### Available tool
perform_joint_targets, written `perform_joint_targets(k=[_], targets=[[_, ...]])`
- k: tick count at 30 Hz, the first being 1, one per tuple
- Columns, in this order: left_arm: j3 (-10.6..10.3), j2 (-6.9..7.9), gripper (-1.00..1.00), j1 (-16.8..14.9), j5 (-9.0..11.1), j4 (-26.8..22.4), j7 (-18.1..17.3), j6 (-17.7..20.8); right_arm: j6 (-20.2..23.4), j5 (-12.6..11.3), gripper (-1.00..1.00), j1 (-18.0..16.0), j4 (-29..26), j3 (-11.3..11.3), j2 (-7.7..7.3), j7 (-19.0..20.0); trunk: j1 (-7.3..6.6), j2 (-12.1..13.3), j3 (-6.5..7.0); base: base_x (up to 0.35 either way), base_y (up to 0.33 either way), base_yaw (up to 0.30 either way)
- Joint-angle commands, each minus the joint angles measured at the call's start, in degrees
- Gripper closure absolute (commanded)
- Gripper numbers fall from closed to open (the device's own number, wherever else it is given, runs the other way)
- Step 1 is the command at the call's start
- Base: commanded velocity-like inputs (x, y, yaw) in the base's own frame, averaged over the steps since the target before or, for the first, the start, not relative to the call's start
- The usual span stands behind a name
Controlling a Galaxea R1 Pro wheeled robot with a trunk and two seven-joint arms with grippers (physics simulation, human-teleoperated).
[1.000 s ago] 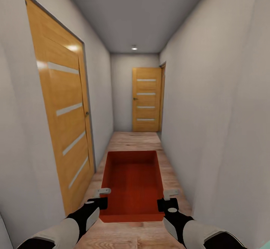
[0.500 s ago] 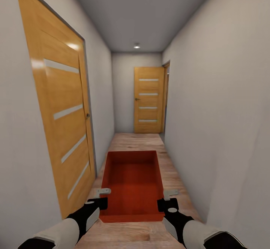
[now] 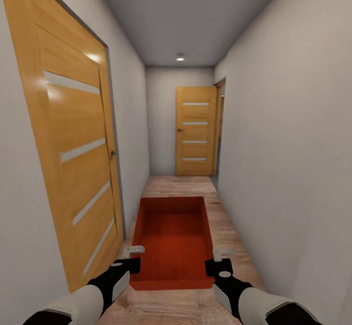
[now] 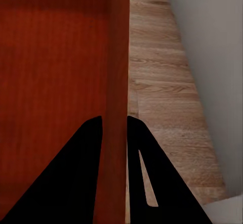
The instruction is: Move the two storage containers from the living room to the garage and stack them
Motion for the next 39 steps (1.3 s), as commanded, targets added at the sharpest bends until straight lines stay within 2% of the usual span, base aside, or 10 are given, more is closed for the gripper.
perform_joint_targets(k=[1, 39], targets=[[2.6, 4.83, 1.00, -0.1, -0.1, -0.4, 0.6, 0.1, 0.0, -0.3, 1.00, 0.0, 0.1, -2.5, 0.03, 0.3, 0.04, -0.1, -0.08, 0.324, 0.052, 0.000], [2.6, 5.05, 1.00, -0.1, -0.1, -0.4, 0.6, 0.1, 0.1, -0.2, 1.00, 0.0, 0.1, -2.5, 0.03, 0.4, 0.04, -0.1, -0.08, 0.330, 0.002, 0.000]])
